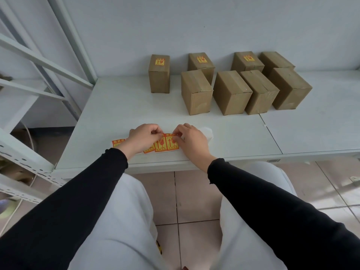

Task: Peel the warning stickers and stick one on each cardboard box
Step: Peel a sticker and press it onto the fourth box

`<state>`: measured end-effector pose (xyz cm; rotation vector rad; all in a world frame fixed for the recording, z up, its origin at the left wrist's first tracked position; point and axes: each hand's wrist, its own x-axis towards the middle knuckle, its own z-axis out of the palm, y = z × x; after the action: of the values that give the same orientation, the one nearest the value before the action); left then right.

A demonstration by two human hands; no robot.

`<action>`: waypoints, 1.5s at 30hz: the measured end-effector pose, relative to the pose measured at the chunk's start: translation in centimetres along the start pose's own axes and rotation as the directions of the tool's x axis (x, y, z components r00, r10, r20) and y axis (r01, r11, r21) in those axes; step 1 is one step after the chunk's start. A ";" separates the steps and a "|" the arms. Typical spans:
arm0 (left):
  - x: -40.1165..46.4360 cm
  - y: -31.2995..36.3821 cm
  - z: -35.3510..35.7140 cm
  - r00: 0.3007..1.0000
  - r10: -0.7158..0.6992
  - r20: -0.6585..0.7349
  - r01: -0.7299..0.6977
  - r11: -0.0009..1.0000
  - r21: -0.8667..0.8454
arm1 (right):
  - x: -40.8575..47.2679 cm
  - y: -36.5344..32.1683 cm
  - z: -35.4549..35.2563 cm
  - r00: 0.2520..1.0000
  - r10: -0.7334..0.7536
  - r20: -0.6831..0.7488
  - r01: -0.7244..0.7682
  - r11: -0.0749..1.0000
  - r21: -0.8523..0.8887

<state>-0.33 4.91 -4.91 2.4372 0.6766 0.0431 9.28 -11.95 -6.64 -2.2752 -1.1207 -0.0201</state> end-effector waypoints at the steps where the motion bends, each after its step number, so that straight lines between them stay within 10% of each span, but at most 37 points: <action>1: 0.0 0.1 0.0 1.000 -0.001 -0.001 0.001 1.000 0.000 | 0.0 0.0 -0.1 1.000 0.017 -0.003 -0.017 1.000 0.016; 12: 0.8 -0.3 0.1 0.998 -0.047 -0.043 0.049 0.998 0.046 | 0.2 -0.1 -0.6 0.963 0.269 0.015 -0.252 0.881 0.400; 21: 0.6 -0.1 0.0 0.986 0.027 -0.162 0.005 0.981 0.193 | 1.5 0.5 -5.1 0.977 0.199 -0.079 -0.140 0.874 0.465; 30: 1.2 12.8 -1.6 0.934 0.200 -0.296 -0.311 0.863 -0.399 | 3.9 4.7 -14.7 0.950 0.125 -0.285 0.012 0.901 0.434; 45: 12.1 31.2 2.1 0.930 0.342 -0.135 -0.365 0.819 -0.443 | 8.8 18.5 -26.9 0.909 0.133 -0.396 0.013 0.939 0.343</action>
<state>24.88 -11.93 9.37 2.0627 0.1851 0.3749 34.78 -28.18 8.48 -1.8767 -0.7594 -0.2554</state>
